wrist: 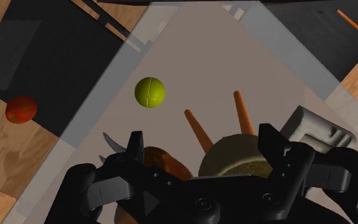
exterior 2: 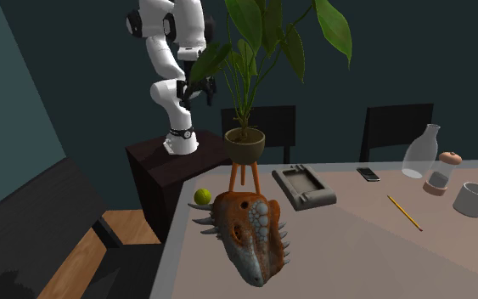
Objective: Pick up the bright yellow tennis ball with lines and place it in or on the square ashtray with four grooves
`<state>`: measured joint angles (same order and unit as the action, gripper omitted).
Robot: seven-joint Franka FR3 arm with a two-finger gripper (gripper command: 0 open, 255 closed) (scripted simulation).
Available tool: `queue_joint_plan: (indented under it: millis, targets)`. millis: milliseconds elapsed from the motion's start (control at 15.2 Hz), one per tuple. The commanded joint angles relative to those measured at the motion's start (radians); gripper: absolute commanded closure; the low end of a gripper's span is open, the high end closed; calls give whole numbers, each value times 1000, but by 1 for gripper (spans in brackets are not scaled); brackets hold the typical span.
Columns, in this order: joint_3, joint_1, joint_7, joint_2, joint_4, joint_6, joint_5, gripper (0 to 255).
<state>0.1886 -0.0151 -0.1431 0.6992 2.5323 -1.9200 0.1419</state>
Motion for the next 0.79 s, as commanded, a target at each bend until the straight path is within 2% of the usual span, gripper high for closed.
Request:
queue_joint_plan:
  millis: [0, 396, 726]
  targets:
    - [38, -1, -41, -35, 31, -66, 5, 0]
    - [148, 19, -162, -205, 84, -274, -12, 0]
    - [243, 63, -299, -394, 86, -443, -84, 0]
